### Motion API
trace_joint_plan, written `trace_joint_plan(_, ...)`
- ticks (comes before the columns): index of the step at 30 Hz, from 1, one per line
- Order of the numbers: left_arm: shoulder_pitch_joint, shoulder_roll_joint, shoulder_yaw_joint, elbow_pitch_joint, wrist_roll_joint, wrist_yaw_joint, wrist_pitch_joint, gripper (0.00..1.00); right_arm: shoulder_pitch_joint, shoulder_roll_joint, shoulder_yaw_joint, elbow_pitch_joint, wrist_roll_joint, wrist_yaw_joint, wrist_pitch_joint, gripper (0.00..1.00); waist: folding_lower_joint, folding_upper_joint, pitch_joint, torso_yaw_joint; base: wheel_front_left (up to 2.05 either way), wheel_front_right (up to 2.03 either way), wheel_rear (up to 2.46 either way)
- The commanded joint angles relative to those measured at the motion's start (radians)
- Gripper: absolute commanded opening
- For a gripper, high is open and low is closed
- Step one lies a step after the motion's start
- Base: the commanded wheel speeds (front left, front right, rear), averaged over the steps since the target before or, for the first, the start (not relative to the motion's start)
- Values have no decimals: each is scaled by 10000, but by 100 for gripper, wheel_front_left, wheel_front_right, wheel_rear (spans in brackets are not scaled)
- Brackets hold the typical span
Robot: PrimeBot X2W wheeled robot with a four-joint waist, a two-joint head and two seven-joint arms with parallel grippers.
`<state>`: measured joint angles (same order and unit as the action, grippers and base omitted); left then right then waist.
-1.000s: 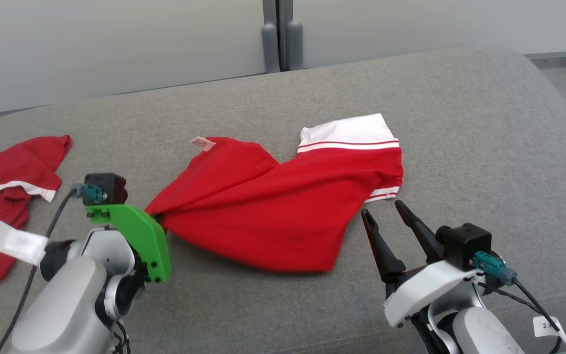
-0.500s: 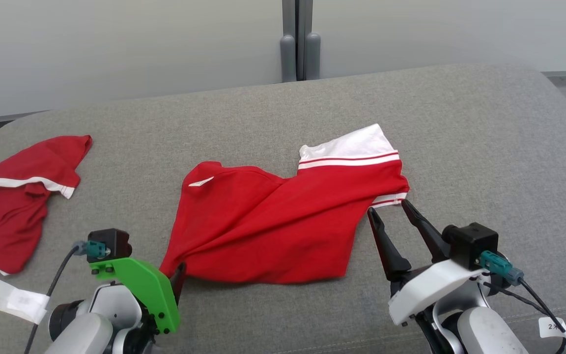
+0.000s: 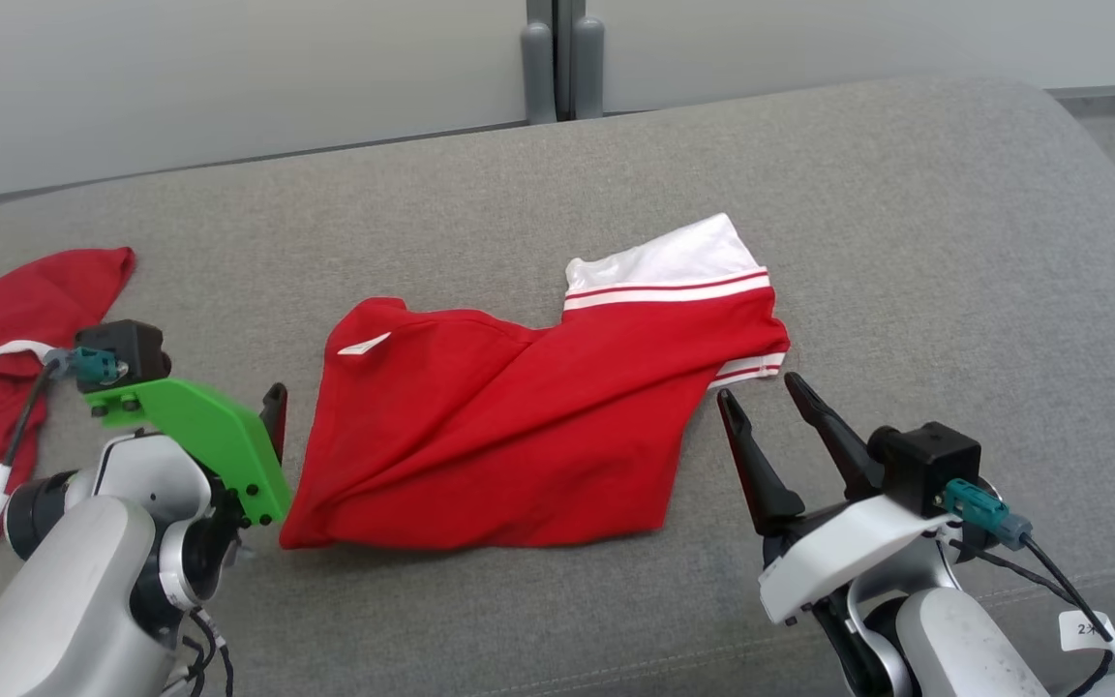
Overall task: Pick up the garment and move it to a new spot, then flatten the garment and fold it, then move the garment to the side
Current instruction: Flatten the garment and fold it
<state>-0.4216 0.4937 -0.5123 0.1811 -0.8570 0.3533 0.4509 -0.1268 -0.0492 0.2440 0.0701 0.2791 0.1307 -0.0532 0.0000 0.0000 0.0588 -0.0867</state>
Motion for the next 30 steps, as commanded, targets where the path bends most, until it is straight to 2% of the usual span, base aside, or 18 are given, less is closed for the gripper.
trace_joint_plan(1, -261, -97, -48, 197, 129, -83, -55, 100, -109, -23, 0, -38, -93, 1, -19, 100, 0, 0, 356, -317, 0, 0, 0)
trace_joint_plan(12, -1866, -582, -405, 2550, 639, -630, -502, 100, -450, -20, 146, -208, -253, 1, 59, 100, 0, 0, 1358, -1333, 0, 0, 0)
trace_joint_plan(21, -2415, -838, -444, 3998, 690, -972, -948, 100, -510, -20, 167, -233, -285, 1, -12, 100, 0, 0, 1712, -1787, 0, 0, 0)
trace_joint_plan(27, -2598, -782, -553, 4663, 846, -1007, -1086, 100, -502, -22, 257, -196, -254, 1, -12, 100, 0, 0, 1731, -1903, 0, 0, 0)
trace_joint_plan(30, -2803, -584, -593, 5076, 1051, -858, -1265, 100, -531, -20, 366, -213, -248, 1, 27, 100, 0, 0, 1768, -2015, 0, 0, 0)
